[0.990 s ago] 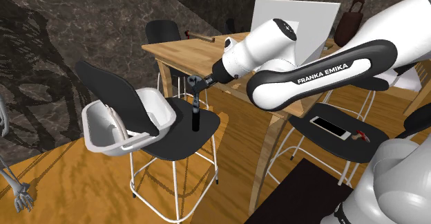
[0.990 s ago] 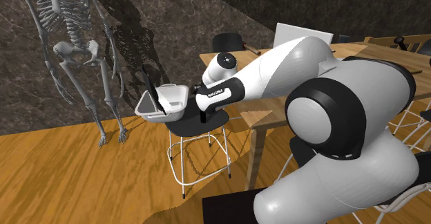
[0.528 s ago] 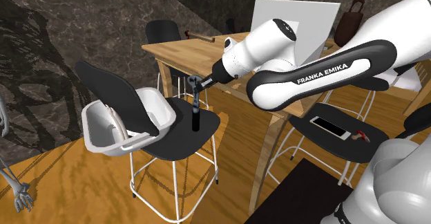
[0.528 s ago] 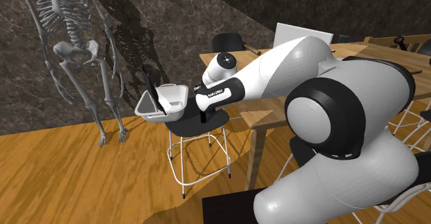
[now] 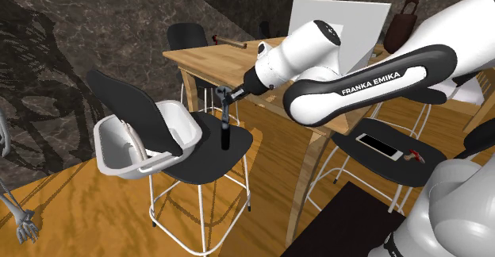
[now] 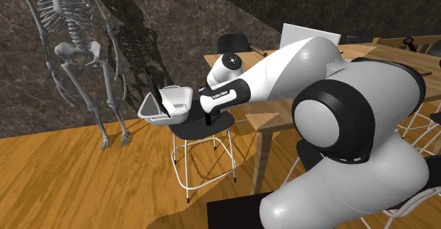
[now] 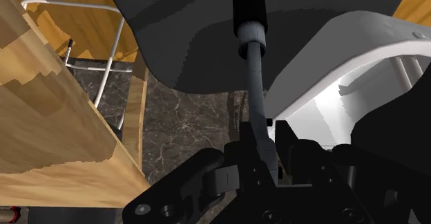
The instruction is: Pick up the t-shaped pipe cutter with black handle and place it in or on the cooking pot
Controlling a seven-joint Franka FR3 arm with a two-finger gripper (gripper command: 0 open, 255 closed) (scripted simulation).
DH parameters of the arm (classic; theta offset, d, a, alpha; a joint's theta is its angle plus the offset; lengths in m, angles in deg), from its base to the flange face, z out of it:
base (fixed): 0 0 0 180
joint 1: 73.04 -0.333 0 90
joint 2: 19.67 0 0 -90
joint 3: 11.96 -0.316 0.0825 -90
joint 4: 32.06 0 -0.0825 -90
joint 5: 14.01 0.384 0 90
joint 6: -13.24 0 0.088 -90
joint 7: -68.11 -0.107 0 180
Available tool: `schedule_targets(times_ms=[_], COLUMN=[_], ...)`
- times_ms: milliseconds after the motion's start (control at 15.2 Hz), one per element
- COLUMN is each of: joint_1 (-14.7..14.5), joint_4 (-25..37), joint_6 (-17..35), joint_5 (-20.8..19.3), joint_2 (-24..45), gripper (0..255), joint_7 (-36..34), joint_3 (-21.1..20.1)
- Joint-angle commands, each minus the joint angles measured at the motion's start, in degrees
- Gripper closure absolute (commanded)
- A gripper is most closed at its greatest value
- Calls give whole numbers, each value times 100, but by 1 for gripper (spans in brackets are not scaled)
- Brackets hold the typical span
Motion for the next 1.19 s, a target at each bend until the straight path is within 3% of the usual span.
schedule_targets(times_ms=[0, 1122], joint_1=[-38, -228], joint_4=[69, 1054], joint_6=[-124, -1500], joint_5=[37, 252], joint_2=[-54, -441], gripper=[255, 255], joint_7=[40, 279], joint_3=[38, 236])
